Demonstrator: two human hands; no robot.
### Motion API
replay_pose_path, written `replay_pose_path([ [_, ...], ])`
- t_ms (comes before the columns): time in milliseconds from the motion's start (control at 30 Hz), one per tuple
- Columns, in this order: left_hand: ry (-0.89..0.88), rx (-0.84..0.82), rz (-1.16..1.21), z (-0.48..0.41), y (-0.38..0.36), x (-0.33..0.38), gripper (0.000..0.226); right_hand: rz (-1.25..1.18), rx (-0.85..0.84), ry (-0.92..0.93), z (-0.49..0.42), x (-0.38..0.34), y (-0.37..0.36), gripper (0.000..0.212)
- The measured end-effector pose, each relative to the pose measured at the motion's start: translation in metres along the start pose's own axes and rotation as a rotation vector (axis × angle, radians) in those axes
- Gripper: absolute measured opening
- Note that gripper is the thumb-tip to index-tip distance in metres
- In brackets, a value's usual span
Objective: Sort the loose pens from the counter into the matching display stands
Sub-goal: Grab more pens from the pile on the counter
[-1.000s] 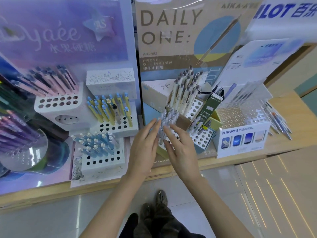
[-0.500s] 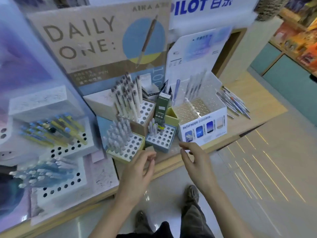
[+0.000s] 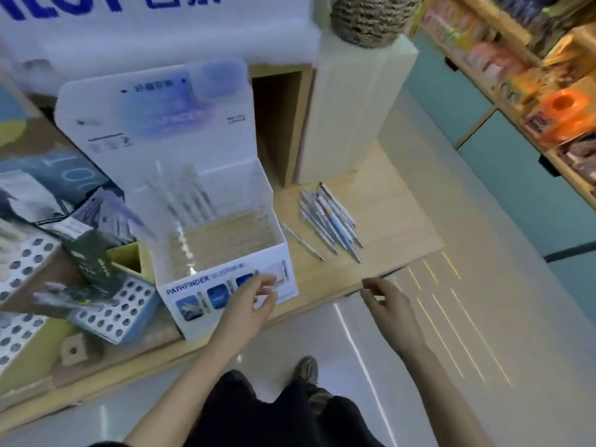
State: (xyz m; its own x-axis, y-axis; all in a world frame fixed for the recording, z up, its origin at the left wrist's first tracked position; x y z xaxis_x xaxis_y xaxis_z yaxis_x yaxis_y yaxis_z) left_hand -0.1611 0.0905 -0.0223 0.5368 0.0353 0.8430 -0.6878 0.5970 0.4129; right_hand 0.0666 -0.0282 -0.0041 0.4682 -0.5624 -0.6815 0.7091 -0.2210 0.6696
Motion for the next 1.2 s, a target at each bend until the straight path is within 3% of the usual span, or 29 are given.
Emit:
replay_pose_path([
  [100,0.111,0.037,0.119,-0.032,-0.029,0.025,0.026,-0.015,-0.048,0.003,-0.057,0.003,0.02,0.031],
  [267,0.225,0.095,0.13,-0.083,-0.079,0.044,0.04,0.113,-0.136,0.091,-0.149,-0.013,-0.011,0.053],
  [433,0.39,0.31,0.024,-0.117,-0.088,0.038,0.038,0.29,-0.162,0.047,-0.202,-0.008,-0.033,0.067],
  [500,0.417,0.366,0.001,-0.124,-0.088,0.035,0.033,0.291,-0.143,0.077,-0.208,-0.005,-0.032,0.063],
  [700,0.581,0.491,-0.091,-0.132,-0.094,0.022,0.026,0.237,-0.156,0.213,-0.215,-0.004,-0.03,0.022],
  [900,0.678,0.621,-0.08,-0.141,-0.094,0.022,0.016,0.327,-0.138,0.398,-0.214,-0.019,-0.035,0.015],
  [1067,0.681,0.672,0.013,-0.146,-0.093,0.022,0.017,0.274,-0.058,0.396,-0.227,-0.016,-0.015,0.055],
  [1200,0.631,0.696,0.086,-0.154,-0.097,0.028,0.03,0.134,-0.21,0.229,-0.255,-0.002,-0.006,0.079],
])
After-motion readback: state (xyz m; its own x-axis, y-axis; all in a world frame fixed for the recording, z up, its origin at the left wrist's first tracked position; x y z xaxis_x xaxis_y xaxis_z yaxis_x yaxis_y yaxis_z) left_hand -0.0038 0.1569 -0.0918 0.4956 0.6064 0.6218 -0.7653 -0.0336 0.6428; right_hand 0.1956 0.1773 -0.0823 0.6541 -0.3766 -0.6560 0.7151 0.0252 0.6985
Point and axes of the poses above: each hand's wrist, its own z-axis away from the middle knuckle, its own y-axis out of the back of the hand, x = y × z, the point moved 6 cm from there along -z, towards the middle knuckle, and after that the axes turned 2 degrees about y, right-handed, at the moved point
